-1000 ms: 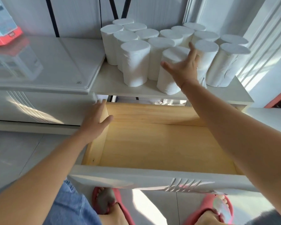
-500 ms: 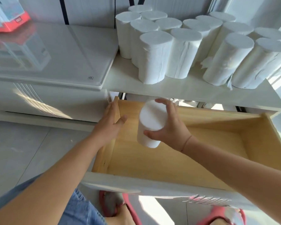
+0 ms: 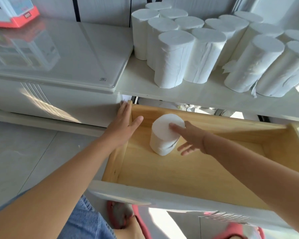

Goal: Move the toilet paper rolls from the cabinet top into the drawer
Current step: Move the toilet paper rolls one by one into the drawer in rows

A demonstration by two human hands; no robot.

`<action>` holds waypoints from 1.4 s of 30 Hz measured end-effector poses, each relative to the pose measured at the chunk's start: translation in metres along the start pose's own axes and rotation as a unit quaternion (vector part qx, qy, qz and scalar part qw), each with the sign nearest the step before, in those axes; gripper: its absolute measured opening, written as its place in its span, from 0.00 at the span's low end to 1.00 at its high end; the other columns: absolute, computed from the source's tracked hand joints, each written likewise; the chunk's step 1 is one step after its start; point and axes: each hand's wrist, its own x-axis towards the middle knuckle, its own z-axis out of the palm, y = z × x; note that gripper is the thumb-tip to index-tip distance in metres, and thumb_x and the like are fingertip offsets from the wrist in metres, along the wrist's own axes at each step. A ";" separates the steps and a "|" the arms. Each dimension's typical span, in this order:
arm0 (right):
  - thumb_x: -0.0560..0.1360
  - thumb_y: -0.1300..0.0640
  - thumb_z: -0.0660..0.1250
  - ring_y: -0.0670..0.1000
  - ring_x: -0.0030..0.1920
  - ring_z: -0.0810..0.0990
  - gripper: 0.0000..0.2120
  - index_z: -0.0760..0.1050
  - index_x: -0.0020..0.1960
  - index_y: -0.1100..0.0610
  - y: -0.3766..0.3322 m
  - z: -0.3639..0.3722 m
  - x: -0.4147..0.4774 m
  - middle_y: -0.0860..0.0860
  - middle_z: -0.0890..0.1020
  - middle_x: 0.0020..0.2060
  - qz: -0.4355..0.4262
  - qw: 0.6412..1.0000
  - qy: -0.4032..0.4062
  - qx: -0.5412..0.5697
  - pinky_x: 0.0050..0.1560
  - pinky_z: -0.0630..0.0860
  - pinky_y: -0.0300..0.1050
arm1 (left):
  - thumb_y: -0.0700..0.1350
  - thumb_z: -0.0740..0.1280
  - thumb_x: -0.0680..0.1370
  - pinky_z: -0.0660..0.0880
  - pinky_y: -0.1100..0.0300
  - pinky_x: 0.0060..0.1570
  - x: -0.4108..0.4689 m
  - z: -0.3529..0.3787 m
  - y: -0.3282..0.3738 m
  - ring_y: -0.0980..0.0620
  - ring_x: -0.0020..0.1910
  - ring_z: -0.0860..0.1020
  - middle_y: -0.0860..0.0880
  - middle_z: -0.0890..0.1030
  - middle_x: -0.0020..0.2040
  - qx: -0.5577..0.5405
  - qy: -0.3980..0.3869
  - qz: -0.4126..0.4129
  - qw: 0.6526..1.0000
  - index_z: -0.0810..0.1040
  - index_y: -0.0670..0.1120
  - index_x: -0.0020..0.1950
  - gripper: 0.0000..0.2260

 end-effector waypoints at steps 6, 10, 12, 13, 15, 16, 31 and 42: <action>0.70 0.54 0.75 0.69 0.58 0.76 0.28 0.64 0.63 0.56 -0.015 0.021 0.003 0.58 0.64 0.64 0.113 0.918 -0.071 0.373 0.48 0.81 0.59 | 0.58 0.50 0.80 0.42 0.56 0.73 0.009 0.003 0.007 0.53 0.76 0.44 0.50 0.48 0.78 0.066 0.042 0.045 0.996 0.51 0.46 0.76 0.28; 0.70 0.54 0.75 0.66 0.60 0.75 0.32 0.64 0.69 0.57 -0.028 0.048 0.008 0.58 0.66 0.65 0.102 0.902 -0.051 0.417 0.48 0.81 0.56 | 0.58 0.49 0.80 0.43 0.55 0.74 0.008 0.005 0.003 0.54 0.76 0.45 0.49 0.51 0.78 0.078 0.046 0.071 0.993 0.52 0.45 0.76 0.28; 0.72 0.52 0.73 0.65 0.59 0.77 0.28 0.64 0.65 0.58 -0.032 0.058 0.008 0.60 0.71 0.58 0.093 0.908 -0.061 0.403 0.50 0.80 0.55 | 0.58 0.50 0.80 0.43 0.55 0.74 0.007 0.006 0.003 0.53 0.76 0.45 0.49 0.52 0.78 0.071 0.046 0.075 0.994 0.53 0.46 0.76 0.28; 0.73 0.50 0.72 0.65 0.58 0.79 0.25 0.65 0.62 0.57 -0.032 0.062 0.009 0.59 0.74 0.52 0.086 0.919 -0.072 0.378 0.51 0.80 0.54 | 0.58 0.50 0.80 0.44 0.56 0.74 0.007 0.007 0.002 0.54 0.76 0.45 0.49 0.52 0.78 0.064 0.045 0.073 0.994 0.52 0.46 0.76 0.28; 0.73 0.46 0.70 0.62 0.56 0.81 0.22 0.65 0.58 0.57 -0.032 0.067 0.009 0.57 0.76 0.45 0.064 0.943 -0.085 0.314 0.55 0.79 0.54 | 0.59 0.51 0.79 0.44 0.57 0.74 0.006 0.007 0.002 0.55 0.76 0.44 0.51 0.51 0.78 0.057 0.040 0.072 0.995 0.52 0.47 0.76 0.29; 0.73 0.45 0.70 0.61 0.55 0.82 0.22 0.66 0.57 0.57 -0.032 0.068 0.010 0.56 0.77 0.45 0.053 0.951 -0.085 0.294 0.57 0.79 0.54 | 0.59 0.51 0.79 0.44 0.57 0.73 0.006 0.007 0.003 0.55 0.76 0.44 0.51 0.51 0.78 0.060 0.042 0.076 0.994 0.52 0.47 0.76 0.29; 0.69 0.43 0.71 0.53 0.57 0.72 0.32 0.68 0.65 0.59 -0.117 -0.003 -0.005 0.56 0.72 0.60 -0.445 0.773 0.450 -0.046 0.60 0.69 0.46 | 0.61 0.59 0.76 0.45 0.61 0.70 0.007 0.006 0.002 0.54 0.76 0.44 0.53 0.53 0.78 0.089 0.034 0.090 0.991 0.52 0.49 0.77 0.33; 0.67 0.33 0.63 0.59 0.75 0.58 0.36 0.67 0.63 0.58 -0.163 -0.021 0.019 0.56 0.65 0.72 -0.366 0.753 0.466 -0.285 0.75 0.45 0.58 | 0.60 0.58 0.77 0.51 0.54 0.71 0.007 0.007 0.003 0.52 0.76 0.45 0.52 0.55 0.77 0.112 0.048 0.092 0.988 0.54 0.48 0.76 0.32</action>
